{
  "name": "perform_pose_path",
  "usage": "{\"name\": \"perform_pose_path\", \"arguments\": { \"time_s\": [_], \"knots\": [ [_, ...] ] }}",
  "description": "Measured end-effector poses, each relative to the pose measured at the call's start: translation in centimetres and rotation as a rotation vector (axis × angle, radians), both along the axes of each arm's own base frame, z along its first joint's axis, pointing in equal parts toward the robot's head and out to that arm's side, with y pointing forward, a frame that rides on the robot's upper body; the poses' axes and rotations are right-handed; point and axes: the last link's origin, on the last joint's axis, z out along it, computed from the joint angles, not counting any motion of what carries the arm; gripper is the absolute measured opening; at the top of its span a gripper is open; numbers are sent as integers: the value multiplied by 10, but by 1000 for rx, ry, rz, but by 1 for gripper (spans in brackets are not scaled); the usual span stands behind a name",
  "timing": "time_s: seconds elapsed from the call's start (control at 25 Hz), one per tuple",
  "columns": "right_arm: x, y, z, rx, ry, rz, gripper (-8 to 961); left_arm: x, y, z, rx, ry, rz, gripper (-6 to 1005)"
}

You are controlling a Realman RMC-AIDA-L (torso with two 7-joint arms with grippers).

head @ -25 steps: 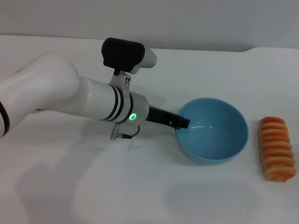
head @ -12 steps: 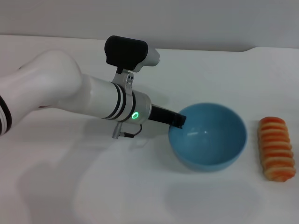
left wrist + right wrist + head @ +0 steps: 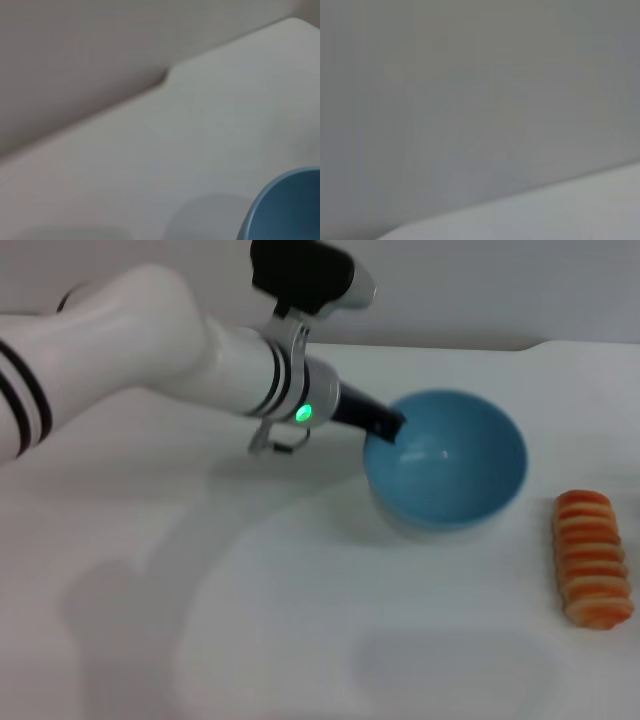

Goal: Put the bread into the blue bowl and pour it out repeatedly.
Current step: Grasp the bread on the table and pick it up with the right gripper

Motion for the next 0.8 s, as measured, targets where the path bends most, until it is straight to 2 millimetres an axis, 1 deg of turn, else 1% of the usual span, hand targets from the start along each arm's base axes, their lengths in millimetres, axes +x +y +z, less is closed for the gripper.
{"name": "perform_pose_path", "arguments": {
  "time_s": [0.04,0.12,0.16,0.2,0.28,0.36,0.4,0.44,0.56,0.64,0.72,0.8],
  "knots": [
    [-1,6,-5,-65,19,-4,660,5,10,6,34,40,-44,-1],
    [-4,15,-10,-155,33,-3,660,12,21,13,73,71,-83,-1],
    [-6,18,-11,-190,42,4,660,12,21,13,73,71,-83,-1],
    [-8,21,-11,-217,57,15,660,14,25,15,90,83,-98,-1],
    [-13,25,-6,-243,106,49,660,15,29,19,116,106,-114,-1],
    [-20,28,4,-274,173,94,660,15,33,22,140,138,-122,0],
    [-28,32,17,-318,222,129,660,13,36,23,154,160,-111,0],
    [-28,32,17,-318,222,129,660,13,36,23,154,160,-111,0],
    [-40,38,41,-399,248,150,660,10,38,25,167,182,-95,0],
    [-45,38,51,-475,277,113,660,9,39,26,172,185,-88,0],
    [-50,40,64,-573,279,37,660,9,39,26,174,185,-84,0],
    [-52,39,69,-665,262,-45,660,9,40,27,179,187,-82,0]
  ]
}}
